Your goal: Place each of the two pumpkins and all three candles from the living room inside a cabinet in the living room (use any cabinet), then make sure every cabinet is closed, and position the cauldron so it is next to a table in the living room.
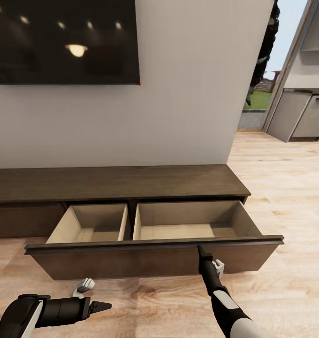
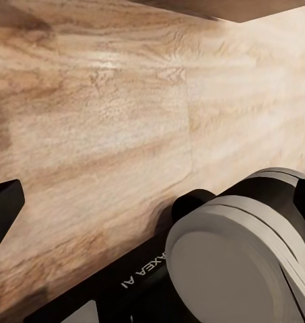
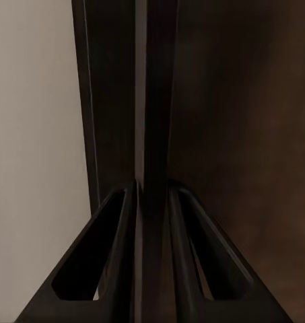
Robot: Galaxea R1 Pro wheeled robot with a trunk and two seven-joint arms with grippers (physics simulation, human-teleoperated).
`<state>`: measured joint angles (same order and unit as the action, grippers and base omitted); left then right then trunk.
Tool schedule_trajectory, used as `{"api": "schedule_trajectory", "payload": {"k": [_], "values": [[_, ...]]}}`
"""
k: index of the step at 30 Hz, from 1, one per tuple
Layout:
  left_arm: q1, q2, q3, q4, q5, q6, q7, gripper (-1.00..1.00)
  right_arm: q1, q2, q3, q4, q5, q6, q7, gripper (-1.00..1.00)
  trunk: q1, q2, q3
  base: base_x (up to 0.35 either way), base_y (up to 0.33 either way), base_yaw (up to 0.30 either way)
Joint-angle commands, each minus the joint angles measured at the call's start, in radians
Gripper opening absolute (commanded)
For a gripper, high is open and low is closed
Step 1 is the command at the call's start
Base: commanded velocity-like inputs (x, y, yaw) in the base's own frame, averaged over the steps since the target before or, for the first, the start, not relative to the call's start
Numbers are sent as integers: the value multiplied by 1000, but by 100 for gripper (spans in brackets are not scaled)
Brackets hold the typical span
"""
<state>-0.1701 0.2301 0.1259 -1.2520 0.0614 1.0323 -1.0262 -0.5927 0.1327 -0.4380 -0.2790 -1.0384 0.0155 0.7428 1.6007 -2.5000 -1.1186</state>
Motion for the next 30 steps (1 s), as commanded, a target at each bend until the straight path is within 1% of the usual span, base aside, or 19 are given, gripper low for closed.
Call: {"api": "schedule_trajectory", "payload": {"k": [1,11,19,23,25,26,27,30], "values": [[0,0,0,0,0,0,0,100,4,1,30,0,9,3,24,100,0,0,0,0,0,0],[0,0,-1,0,0,0,0,100,4,1,30,0,9,3,24,100,0,0,0,-61,0,0],[0,0,-1,0,0,0,0,100,4,-1,32,0,12,4,22,100,0,0,0,-162,0,0],[0,0,-2,0,0,1,0,100,4,-1,35,-1,16,12,4,100,0,0,0,-62,0,0],[0,0,-2,-1,0,1,0,100,4,-1,41,-3,20,85,-29,100,0,0,0,-17,0,0],[0,0,-2,-1,0,1,0,100,4,-2,55,-3,25,138,-50,100,0,0,0,-9,0,0],[0,-1,-2,-1,1,2,0,100,4,-3,66,-3,28,168,-61,100,0,0,0,-7,0,0],[0,-7,-2,-1,0,4,2,100,5,-8,141,-7,37,331,-144,100,0,0,0,-18,0,0]]}}
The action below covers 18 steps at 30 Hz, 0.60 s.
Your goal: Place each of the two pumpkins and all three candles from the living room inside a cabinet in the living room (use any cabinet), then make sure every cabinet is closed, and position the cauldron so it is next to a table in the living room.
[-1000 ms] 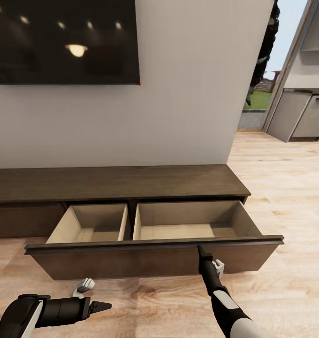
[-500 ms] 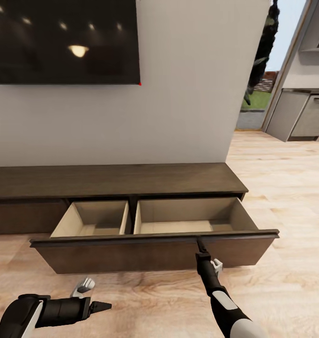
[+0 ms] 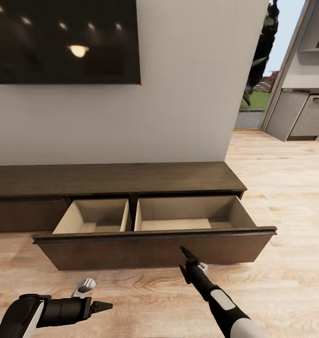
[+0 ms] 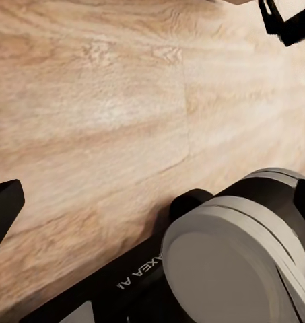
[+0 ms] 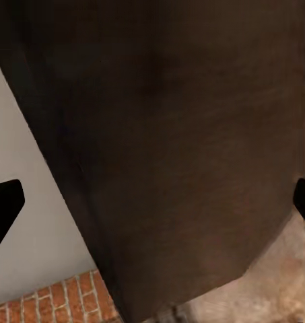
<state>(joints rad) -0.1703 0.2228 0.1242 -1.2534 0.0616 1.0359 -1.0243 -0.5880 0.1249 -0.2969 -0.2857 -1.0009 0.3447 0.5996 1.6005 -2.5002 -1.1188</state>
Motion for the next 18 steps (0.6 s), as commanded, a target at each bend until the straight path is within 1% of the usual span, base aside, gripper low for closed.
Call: {"api": "schedule_trajectory", "payload": {"k": [1,3,4,6,8,10,12,13,15,16,17,18], "values": [[0,-2,0,-1,0,1,0,100,1,-4,16,-1,1,40,-28,100,0,0,0,-8,0,0],[0,-4,0,-2,-2,3,1,100,9,-13,33,-2,1,90,-69,100,0,0,0,-4,0,0],[0,-4,0,-2,-2,3,1,100,10,-15,36,-2,1,99,-76,100,0,0,4,-3,0,0],[0,-4,2,-3,-3,4,1,100,13,-22,40,-2,1,130,-87,100,-8,14,10,-2,0,0],[0,-2,5,0,-7,4,2,100,16,-52,44,2,2,207,-96,100,-16,28,16,0,0,0],[0,1,5,1,-8,5,3,100,18,-89,45,6,2,274,-98,100,-23,42,23,0,0,0],[0,5,5,2,-10,5,5,100,22,-126,46,20,2,318,-97,100,-31,56,29,0,0,0],[0,5,5,2,-11,5,6,100,35,-143,46,35,2,331,-96,100,-35,63,32,0,0,0],[0,5,2,10,-19,3,7,100,92,-173,45,68,2,344,-91,100,-43,77,38,0,0,0],[0,5,0,15,-25,1,8,100,116,-181,44,76,2,347,-90,100,-46,84,41,0,0,0],[0,5,2,35,-40,-1,11,100,142,-190,44,86,2,350,-89,100,-50,91,45,0,0,0],[0,5,3,46,-49,-1,12,100,148,-192,44,91,2,351,-89,100,-54,98,48,0,0,0]]}}
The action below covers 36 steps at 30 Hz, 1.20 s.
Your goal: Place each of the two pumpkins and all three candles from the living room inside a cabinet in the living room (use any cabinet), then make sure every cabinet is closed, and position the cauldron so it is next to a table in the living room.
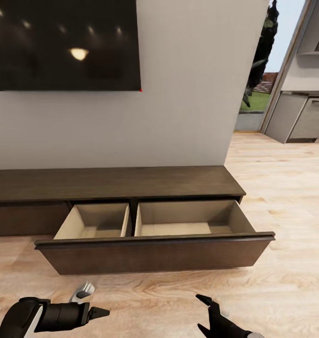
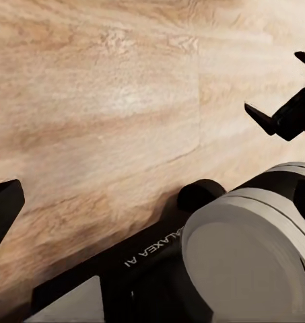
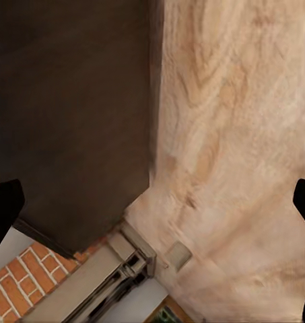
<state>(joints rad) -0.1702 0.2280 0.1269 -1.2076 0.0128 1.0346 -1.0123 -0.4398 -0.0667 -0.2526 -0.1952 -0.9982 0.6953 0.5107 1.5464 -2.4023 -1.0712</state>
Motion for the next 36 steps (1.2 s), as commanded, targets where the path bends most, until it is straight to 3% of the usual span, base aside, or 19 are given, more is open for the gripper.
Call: {"api": "schedule_trajectory", "payload": {"k": [1,10,21,24,25,30,36], "values": [[0,0,0,9,-8,0,0,100,4,-2,0,4,-1,1,0,100,-4,7,3,0,0,0],[0,-8,-10,28,-41,1,1,100,53,-3,1,9,0,2,-5,100,-38,70,31,0,0,0],[0,-9,-11,28,-42,2,1,100,56,-5,1,9,1,2,-2,100,-81,147,66,0,0,0],[0,-9,-30,28,-42,2,1,100,56,-6,1,8,1,2,-5,100,-92,168,75,0,0,0],[0,-9,-56,28,-41,1,1,100,56,-6,1,9,0,0,-3,100,-96,175,78,0,0,0],[0,-9,-63,32,-40,0,5,100,56,-6,0,10,-2,-5,-7,100,-115,210,94,0,0,0],[0,-10,-64,35,-40,-1,57,100,56,-1,-9,10,-7,-13,-12,100,-138,252,113,0,0,0]]}}
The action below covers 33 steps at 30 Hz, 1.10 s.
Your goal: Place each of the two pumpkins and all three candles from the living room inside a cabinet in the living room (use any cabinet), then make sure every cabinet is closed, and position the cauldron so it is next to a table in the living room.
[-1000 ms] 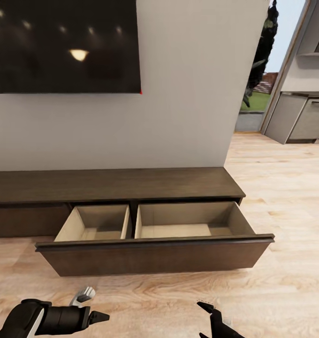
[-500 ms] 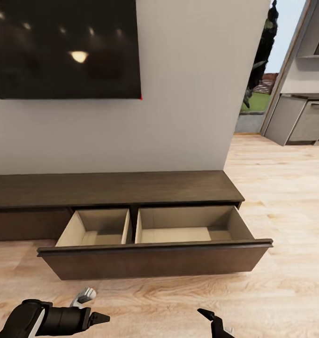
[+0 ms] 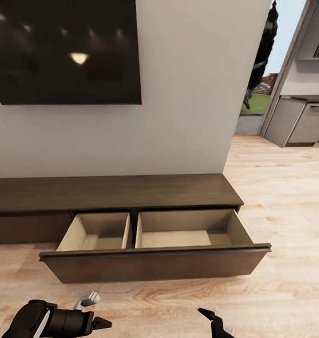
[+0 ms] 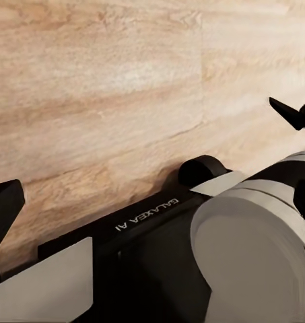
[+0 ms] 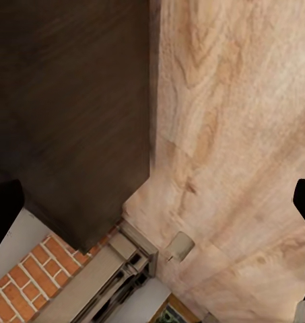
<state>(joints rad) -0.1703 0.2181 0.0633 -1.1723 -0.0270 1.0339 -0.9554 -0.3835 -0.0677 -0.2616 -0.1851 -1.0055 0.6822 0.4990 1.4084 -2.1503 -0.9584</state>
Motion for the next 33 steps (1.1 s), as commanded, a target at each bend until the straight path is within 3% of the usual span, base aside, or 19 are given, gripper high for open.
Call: {"api": "schedule_trajectory", "payload": {"k": [1,8,15,17,22,29,33], "values": [[0,0,0,0,0,0,5,100,0,1,-3,0,-1,0,0,100,-4,7,3,0,0,0],[0,1,1,0,1,0,27,100,0,-2,-81,6,-4,-4,-6,100,-31,56,25,0,0,0],[0,2,10,0,1,1,27,100,1,-22,-98,71,-5,-79,-65,100,-58,105,47,0,0,0],[0,3,11,0,1,1,28,100,1,-22,-95,76,-2,-106,-71,100,-65,119,53,0,0,0],[0,1,11,1,1,1,29,100,0,-25,-79,78,16,-271,-109,100,-84,154,69,-139,0,0],[0,1,10,0,1,1,29,100,0,-21,-9,72,41,-338,-155,100,-111,203,91,-292,0,0],[0,1,11,0,-1,1,31,100,0,-26,-1,72,41,-365,-165,100,-127,231,103,-312,0,0]]}}
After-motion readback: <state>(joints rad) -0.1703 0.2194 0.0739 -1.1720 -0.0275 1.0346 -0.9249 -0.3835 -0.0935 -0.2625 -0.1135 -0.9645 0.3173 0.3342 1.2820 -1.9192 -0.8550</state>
